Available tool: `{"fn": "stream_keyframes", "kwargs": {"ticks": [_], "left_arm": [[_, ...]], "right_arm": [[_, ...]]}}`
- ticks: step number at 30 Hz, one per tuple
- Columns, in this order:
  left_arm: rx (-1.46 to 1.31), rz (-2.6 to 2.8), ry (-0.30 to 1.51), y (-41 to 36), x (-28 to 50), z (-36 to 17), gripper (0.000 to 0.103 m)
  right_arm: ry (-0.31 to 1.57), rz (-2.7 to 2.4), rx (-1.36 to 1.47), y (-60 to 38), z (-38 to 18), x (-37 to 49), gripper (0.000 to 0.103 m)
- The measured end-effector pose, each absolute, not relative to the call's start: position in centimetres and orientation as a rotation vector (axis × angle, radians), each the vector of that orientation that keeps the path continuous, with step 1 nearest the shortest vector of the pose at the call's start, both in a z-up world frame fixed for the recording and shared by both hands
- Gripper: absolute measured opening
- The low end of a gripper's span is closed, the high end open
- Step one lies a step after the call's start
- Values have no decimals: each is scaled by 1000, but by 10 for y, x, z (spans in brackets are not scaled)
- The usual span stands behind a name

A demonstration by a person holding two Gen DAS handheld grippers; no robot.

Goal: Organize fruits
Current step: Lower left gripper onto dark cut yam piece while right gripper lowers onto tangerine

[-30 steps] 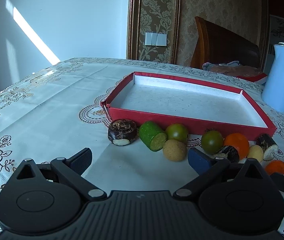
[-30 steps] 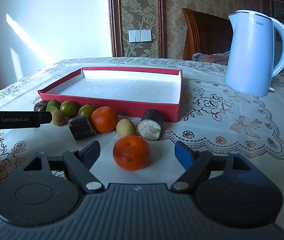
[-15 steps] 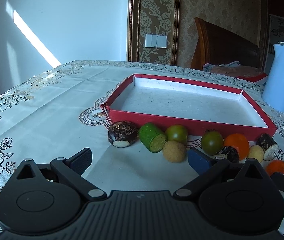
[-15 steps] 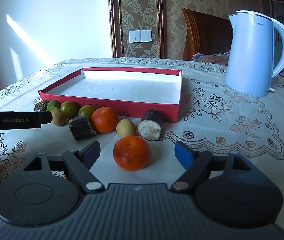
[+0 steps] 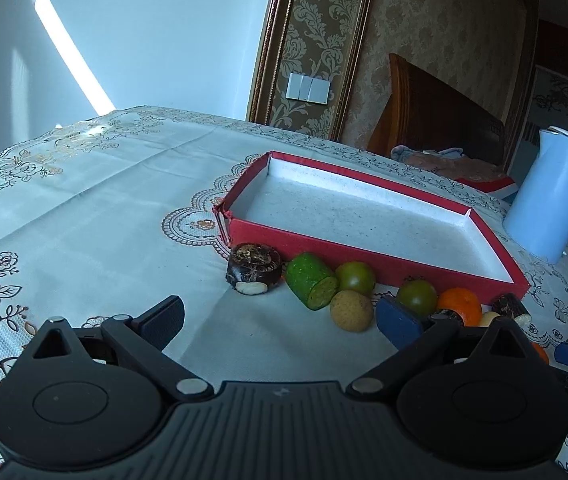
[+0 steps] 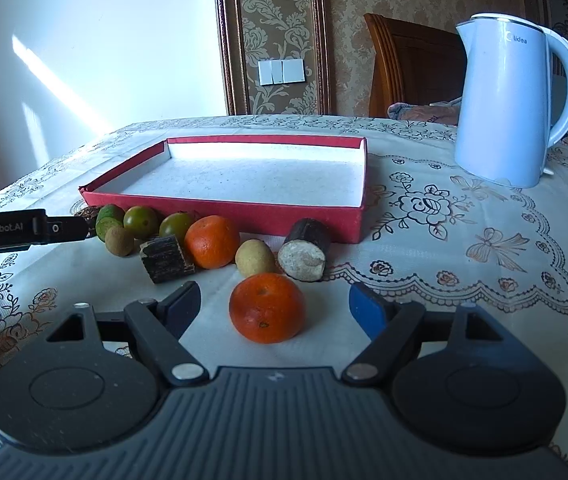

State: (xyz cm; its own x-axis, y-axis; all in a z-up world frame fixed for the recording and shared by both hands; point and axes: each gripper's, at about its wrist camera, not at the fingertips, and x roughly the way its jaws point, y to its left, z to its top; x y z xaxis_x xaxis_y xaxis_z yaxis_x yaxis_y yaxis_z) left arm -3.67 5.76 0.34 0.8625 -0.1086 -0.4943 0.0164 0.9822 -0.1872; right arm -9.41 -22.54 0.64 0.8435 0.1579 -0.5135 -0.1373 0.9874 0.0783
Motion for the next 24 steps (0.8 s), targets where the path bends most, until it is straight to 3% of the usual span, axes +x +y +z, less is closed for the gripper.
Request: {"fn": "stream_keyframes", "kwargs": {"ticks": [9,20,23,24], "left_arm": [[-82,-10,495,84,-49,2,103],[172,-164,373,11,-62,17,102],[170,-204,401,-4,-53,19,89],[174,-214,423,-8,-49,19,76]], "right_arm": [[574,167,41,-223,4,-89,80],[622,157,53,-224,-1,-81,80],[627,154,54,-224,-1,-81,78],[628,155,55,-224,-1,-81,78]]}}
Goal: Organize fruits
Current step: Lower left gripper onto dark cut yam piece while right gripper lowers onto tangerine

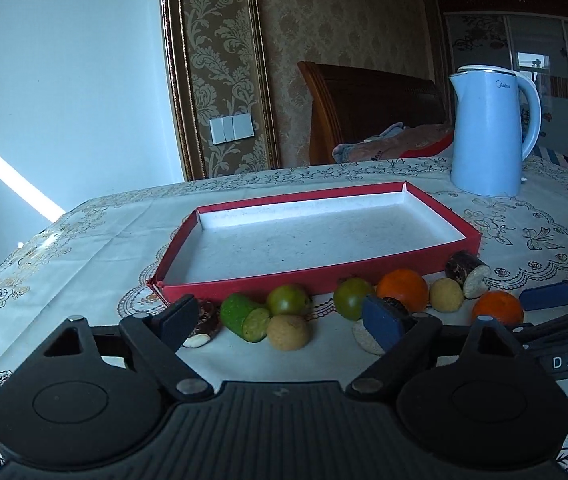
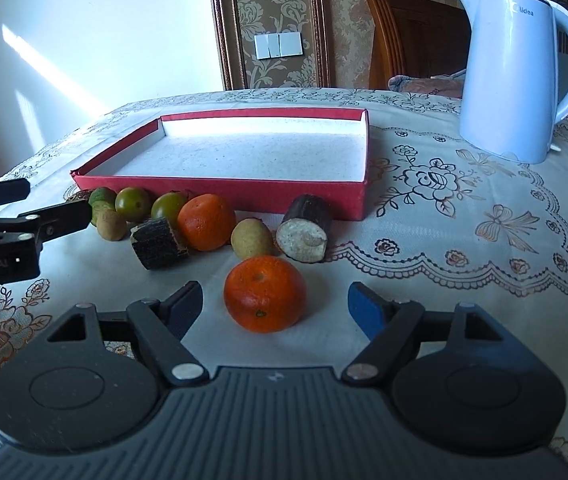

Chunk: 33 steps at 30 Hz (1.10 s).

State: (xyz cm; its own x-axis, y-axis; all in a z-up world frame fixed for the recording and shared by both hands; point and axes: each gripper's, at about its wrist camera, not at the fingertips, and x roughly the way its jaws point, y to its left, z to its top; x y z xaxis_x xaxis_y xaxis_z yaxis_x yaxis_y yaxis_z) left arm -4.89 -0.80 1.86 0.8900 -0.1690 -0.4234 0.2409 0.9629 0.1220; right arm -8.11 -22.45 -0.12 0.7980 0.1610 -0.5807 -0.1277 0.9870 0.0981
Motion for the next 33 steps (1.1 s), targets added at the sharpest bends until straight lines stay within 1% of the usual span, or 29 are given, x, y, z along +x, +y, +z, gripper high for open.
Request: {"fn": "stream_keyframes", "kwargs": {"ticks": [1,3,6,14,16,18,20,22,24,26,27,28,33], "left_arm": [[177,-226,447,-12,-45,17,61],[177,-260,498,-20,-37,12,53],[190,-298,496,-28,-40,4,51],[151,-409,460,-31,-49,11,51],[163,-410,460,-35,-48,11,49],[152,-422,478,-38,-45,11,44],[145,-415,493,-41,-41,10,42],[144,-416,492,-42,-41,8,37],[135,-423,495,-40,-41,7,37],[126,-426,505,-41,-39,6,37],[121,-432,507,-41,-39,6,37],[116,-440,507,-40,-39,5,37],[95,-462,528,-40,-34,2,37]], "right_arm": [[628,157,57,-225,-1,-81,78],[630,158,66,-226,-1,-81,78],[630,156,83,-228,-2,-81,78],[634,157,91,-229,-2,-81,78],[638,155,86,-228,-3,-80,78],[640,154,81,-228,-3,-80,78],[642,155,79,-228,-3,-79,78],[646,159,65,-226,-2,-78,78],[648,165,55,-225,-2,-77,78],[651,168,45,-224,-2,-75,76],[651,170,38,-224,-2,-75,71],[651,169,32,-223,-2,-75,69],[653,187,18,-226,-2,-74,67]]}}
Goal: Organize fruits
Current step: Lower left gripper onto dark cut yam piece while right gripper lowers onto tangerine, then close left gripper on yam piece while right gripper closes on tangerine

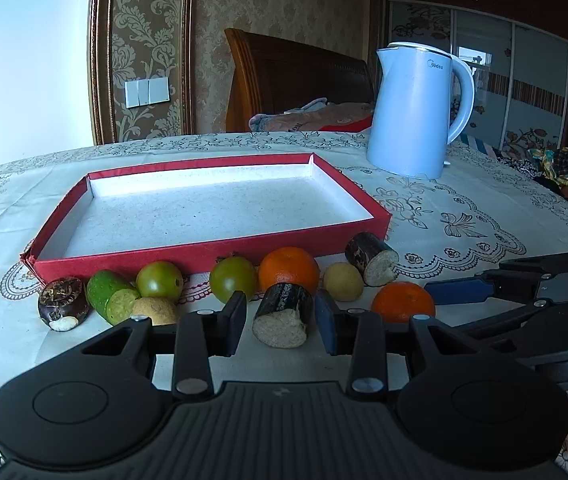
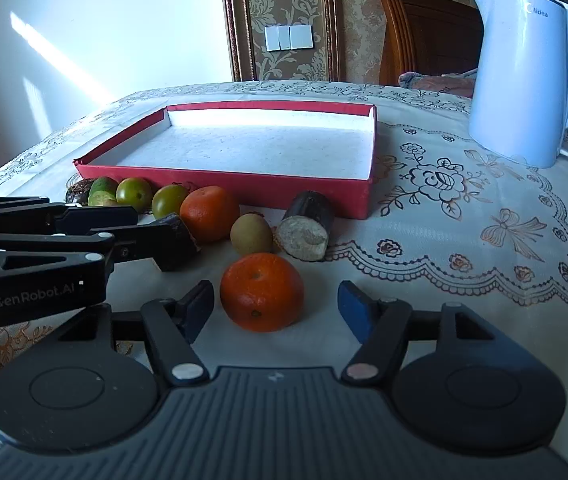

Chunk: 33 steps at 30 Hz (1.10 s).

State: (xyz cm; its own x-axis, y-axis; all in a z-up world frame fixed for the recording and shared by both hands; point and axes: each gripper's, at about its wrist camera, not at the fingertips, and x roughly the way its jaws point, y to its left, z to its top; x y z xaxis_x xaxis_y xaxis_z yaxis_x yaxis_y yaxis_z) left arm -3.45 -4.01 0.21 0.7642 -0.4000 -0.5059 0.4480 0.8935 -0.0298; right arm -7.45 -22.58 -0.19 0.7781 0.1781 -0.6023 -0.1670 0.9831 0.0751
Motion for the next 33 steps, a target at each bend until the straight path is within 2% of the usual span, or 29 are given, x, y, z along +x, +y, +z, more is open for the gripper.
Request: {"fn": "stream_keyframes", "kwargs": {"ticks": [11,14,15,16,33], "left_arm": [[77,-456,585,-46,-20,-6,33],[80,-451,582,-47,-21,-7,33],[82,-451,582,-47,-21,-7,33],[91,-449,578,-48,-22,-7,33],[90,-393,509,-45,-34,-2,33]], "right_arm": [[658,235,-45,-226,-1,-70,60],[654,247,-49,-226,-1,-70,52],[650,255,-44,-226,-1,-71,43],[648,255,-41,-226,0,-71,40],[624,246,1,-228,1,-76,40]]}}
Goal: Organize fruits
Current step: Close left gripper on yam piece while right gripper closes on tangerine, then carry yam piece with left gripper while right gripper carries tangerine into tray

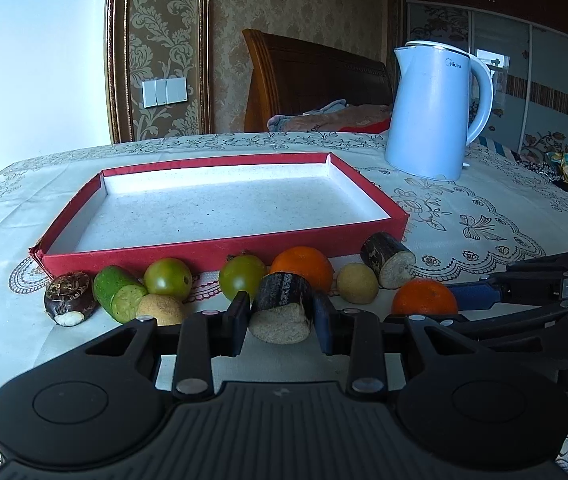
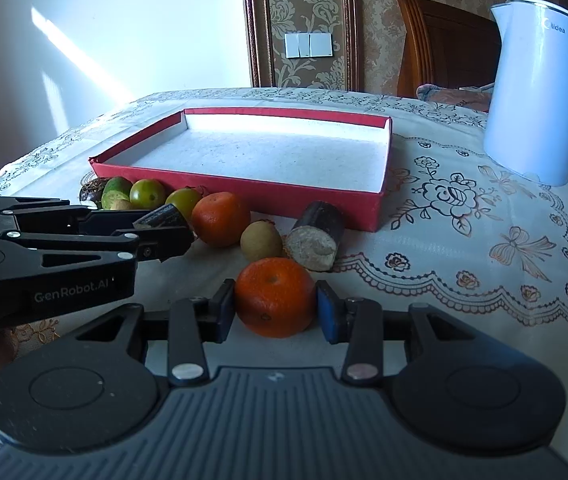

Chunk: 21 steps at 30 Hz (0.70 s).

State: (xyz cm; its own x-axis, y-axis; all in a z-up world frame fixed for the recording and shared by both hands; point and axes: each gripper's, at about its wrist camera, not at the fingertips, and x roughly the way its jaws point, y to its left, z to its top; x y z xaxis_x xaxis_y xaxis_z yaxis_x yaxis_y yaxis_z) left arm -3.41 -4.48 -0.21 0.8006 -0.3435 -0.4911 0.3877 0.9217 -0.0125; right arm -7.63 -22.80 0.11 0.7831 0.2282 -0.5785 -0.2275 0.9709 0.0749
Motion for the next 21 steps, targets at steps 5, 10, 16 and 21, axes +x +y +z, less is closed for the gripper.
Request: {"fn": "stream_keyframes", "kwargs": {"ticks": [5,10,16,21], "left_arm": [[71,-365,482,-41,-37,0,33],[62,-303,450,-36,-36,4,33],[16,-213,438,-24,-22,15,33],[11,-119,427,-19,-5,26,33]], "right_arm": [[596,240,16,-222,6,-79,40],[550,203,17,-215,16,-76,40],[511,164,28,-210,31,-58,40],[486,134,42,-207,43,-38,40]]}}
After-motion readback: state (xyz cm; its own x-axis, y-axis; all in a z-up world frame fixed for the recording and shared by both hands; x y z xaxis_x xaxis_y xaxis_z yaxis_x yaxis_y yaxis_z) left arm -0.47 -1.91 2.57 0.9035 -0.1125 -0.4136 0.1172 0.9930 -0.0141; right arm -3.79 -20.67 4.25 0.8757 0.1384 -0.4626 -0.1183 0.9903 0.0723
